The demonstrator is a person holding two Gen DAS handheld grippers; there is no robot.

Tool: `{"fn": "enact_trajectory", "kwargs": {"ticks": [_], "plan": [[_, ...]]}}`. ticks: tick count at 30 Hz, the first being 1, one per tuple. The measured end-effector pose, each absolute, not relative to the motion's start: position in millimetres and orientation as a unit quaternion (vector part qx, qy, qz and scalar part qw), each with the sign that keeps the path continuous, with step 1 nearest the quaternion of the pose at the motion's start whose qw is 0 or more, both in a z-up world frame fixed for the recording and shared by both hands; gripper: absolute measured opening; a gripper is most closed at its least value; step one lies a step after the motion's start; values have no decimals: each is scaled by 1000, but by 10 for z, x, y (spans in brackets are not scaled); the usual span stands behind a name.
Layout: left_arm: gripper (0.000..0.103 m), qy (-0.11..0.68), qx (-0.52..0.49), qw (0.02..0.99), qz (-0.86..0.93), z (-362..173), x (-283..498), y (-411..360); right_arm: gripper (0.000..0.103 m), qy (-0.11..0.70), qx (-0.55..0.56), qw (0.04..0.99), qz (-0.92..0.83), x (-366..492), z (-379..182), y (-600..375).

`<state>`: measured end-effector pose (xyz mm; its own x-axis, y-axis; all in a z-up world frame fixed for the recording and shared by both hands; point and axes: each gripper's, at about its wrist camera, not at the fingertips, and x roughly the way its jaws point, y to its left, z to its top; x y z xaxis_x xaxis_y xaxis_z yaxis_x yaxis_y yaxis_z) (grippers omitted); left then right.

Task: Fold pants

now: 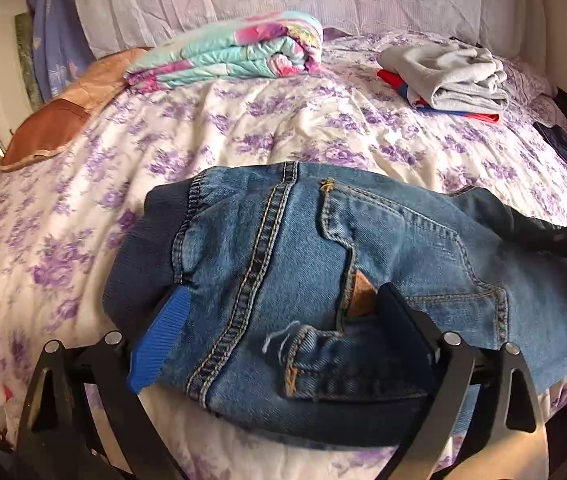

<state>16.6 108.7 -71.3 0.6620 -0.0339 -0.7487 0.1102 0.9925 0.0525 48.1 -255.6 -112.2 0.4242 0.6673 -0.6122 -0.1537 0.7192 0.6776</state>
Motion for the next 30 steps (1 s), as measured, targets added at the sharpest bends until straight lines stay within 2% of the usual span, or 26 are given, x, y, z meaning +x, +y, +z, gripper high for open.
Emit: {"fn": "enact_trajectory", "kwargs": {"ticks": [1, 2, 3, 4, 7, 11, 13, 15, 17, 19, 20, 21, 22, 26, 28, 29, 30], "plan": [[91, 406, 40, 912, -41, -672, 134, 1092, 12, 434, 266, 823, 254, 253, -967, -2697], [91, 401, 37, 914, -43, -611, 94, 1077, 37, 407, 254, 842, 246, 42, -843, -2819], [91, 395, 38, 917, -47, -545, 63, 1052, 67, 379, 243, 864, 223, -191, -719, -2986], [91, 384, 38, 921, -60, -444, 4, 1005, 73, 343, 232, 894, 173, -490, -595, -3213], [92, 342, 52, 931, -118, -154, -205, 682, 74, 268, 231, 934, 49, -1304, -398, -3853], [94, 323, 70, 922, -202, -76, -355, 68, 74, 234, 309, 918, -89, -2151, -508, -4597], [94, 334, 81, 913, -220, -178, -326, -179, 74, 231, 343, 902, -126, -2368, -661, -4763], [94, 343, 94, 909, -218, -320, -285, -330, 66, 234, 354, 895, -140, -2426, -746, -4897], [94, 354, 107, 912, -177, -476, -164, -317, 65, 244, 342, 897, -138, -2317, -787, -4922], [94, 382, 100, 910, -130, -652, -29, -128, 43, 272, 323, 897, -131, -2151, -868, -4972], [94, 404, 94, 905, -96, -797, 105, 53, 18, 301, 307, 893, -134, -2045, -930, -4976], [85, 405, 86, 904, -104, -852, 111, 166, 19, 337, 303, 881, -134, -1973, -1034, -5000], [81, 393, 91, 908, -110, -871, 59, 234, 19, 341, 317, 875, -129, -1965, -1130, -4998], [80, 377, 123, 913, -101, -850, -140, 227, 18, 357, 277, 882, -136, -2017, -1008, -4873], [80, 380, 110, 912, -107, -836, -129, 269, 26, 351, 269, 885, -144, -2103, -948, -4858], [80, 383, 107, 911, -107, -821, -129, 271, 33, 338, 277, 888, -146, -2170, -926, -4866], [80, 385, 103, 911, -106, -799, -123, 271, 45, 324, 292, 889, -136, -2236, -910, -4886]]}}
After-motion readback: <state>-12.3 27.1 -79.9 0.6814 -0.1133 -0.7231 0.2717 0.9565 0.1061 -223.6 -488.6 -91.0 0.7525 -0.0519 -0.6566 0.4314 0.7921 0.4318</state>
